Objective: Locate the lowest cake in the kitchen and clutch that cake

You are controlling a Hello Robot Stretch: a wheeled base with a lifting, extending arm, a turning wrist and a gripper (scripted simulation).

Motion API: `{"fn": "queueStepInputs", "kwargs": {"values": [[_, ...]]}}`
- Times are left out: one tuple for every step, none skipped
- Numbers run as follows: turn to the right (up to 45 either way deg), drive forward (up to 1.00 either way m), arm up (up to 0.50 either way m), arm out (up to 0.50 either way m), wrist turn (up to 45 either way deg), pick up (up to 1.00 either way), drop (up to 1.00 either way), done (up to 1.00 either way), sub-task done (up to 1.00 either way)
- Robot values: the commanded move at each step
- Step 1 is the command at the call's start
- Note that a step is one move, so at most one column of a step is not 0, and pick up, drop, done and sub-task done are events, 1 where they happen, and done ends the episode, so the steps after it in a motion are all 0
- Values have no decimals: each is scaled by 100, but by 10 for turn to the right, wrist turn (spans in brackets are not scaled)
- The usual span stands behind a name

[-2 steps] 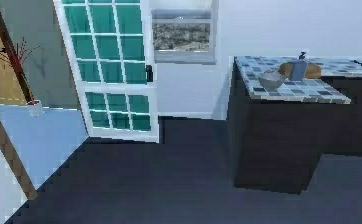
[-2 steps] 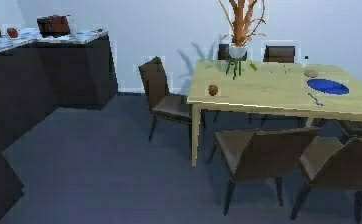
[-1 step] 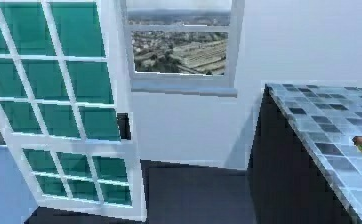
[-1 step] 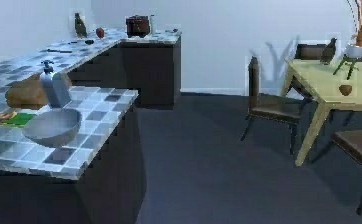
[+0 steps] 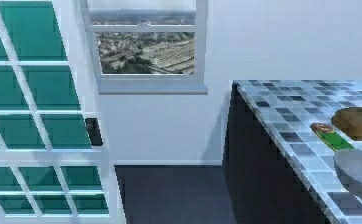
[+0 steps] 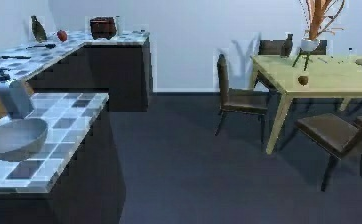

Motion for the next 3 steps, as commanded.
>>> {"fn": "queueStepInputs", "kwargs": {"values": [[0,10,0,0,0,0,0,0,0],[450,0,0,0,0,0,0,0,0],[450,0,0,0,0,0,0,0,0]]}}
